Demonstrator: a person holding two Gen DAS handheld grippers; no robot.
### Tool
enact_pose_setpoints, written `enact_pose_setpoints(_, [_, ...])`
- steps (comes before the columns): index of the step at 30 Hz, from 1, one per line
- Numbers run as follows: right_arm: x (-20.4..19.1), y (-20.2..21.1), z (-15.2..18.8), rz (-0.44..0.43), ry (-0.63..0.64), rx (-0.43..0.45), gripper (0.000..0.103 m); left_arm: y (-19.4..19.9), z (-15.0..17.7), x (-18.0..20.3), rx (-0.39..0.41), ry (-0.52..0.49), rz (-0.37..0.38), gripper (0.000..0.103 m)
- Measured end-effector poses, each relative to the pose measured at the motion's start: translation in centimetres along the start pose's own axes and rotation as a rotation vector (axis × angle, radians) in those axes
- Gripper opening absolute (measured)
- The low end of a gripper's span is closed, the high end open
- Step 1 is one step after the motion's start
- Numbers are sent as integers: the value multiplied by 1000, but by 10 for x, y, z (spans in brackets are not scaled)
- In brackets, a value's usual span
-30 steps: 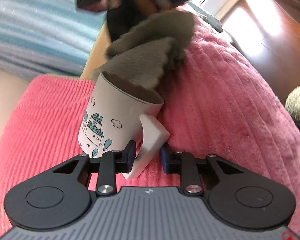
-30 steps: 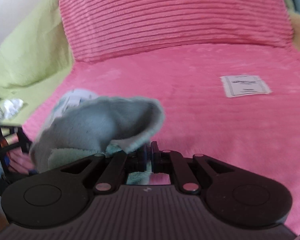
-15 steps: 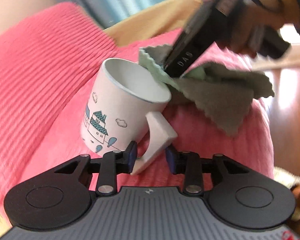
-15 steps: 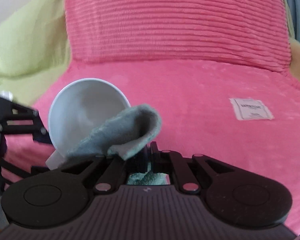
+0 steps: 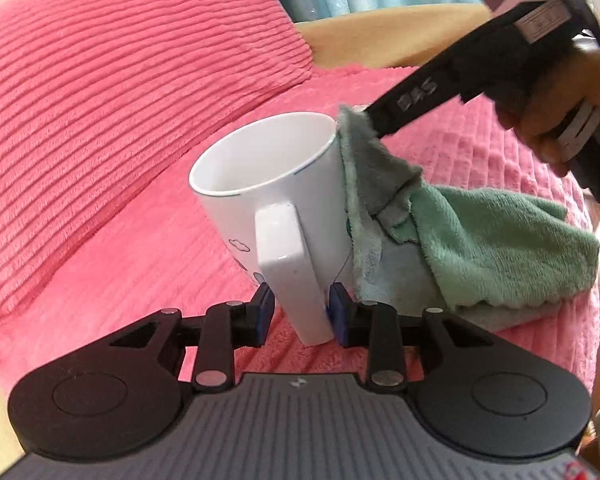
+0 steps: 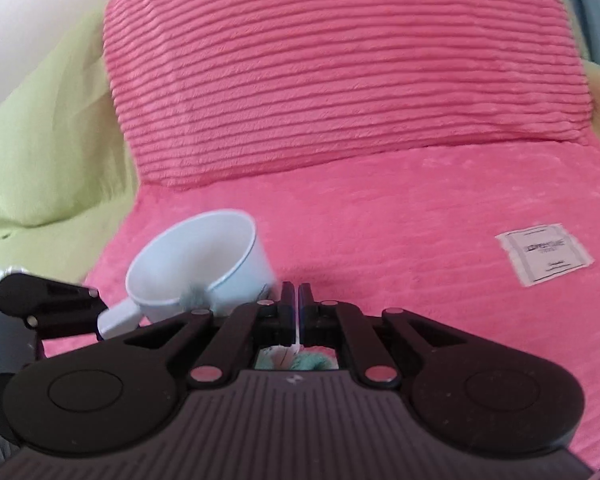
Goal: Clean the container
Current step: 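Lower the mug upright onto the cushion with the left gripper while the right gripper pulls the cloth away, then open the left gripper to release the mug handle while the right gripper drops the cloth beside it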
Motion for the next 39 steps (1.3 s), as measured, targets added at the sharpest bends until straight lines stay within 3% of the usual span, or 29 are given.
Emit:
enact_pose_setpoints(4, [6,32,0,-3,-83,5,7,4,3,3,-1,-10,-6,41])
enact_pose_setpoints(6, [2,49,10,14,-71,-7,28,4,4,5,-1,-18,-10,41])
enact_pose_setpoints(7, [-2,57,18,29,-45,-23,32,4,4,6,-1,-21,-12,41])
enact_pose_setpoints(10, [-11,73,48,88,37,-90,32,2,5,7,-2,-32,-19,41])
enact_pose_setpoints(16, [-8,50,95,214,168,-209,33,2,5,10,-1,-46,-35,42])
enact_pose_setpoints(17, [-7,46,99,229,177,-223,29,2,5,10,1,-44,-38,42])
enact_pose_setpoints(19, [1,41,88,225,125,-217,12,1,5,12,10,-60,-51,43])
enact_pose_setpoints(20, [3,39,83,242,139,-206,10,1,4,14,13,-79,-66,43])
enact_pose_setpoints(23, [13,27,67,291,149,-155,9,-3,3,21,16,-152,-127,44])
enact_pose_setpoints(26, [25,19,46,411,181,-52,9,-4,3,24,16,-205,-164,46])
enact_pose_setpoints(30, [24,48,14,462,210,150,9,-5,3,28,19,-241,-182,47])
enact_pose_setpoints(33, [3,78,4,486,299,226,9,-5,3,31,20,-265,-191,48])
enact_pose_setpoints(36, [-18,86,7,553,441,197,10,-5,2,33,18,-281,-197,48])
enact_pose_setpoints(39, [-28,61,26,587,559,58,10,-6,2,36,17,-297,-206,48])
Point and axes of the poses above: each gripper's, at about its wrist camera, not at the fingertips, and y roughly against the way its jaws point, x to its right, z to its underside, the point moved 4 cm from there along -y, roughly the way its jaws point, and after that the axes turned 13 degrees about -y, right-handed, at the moved point
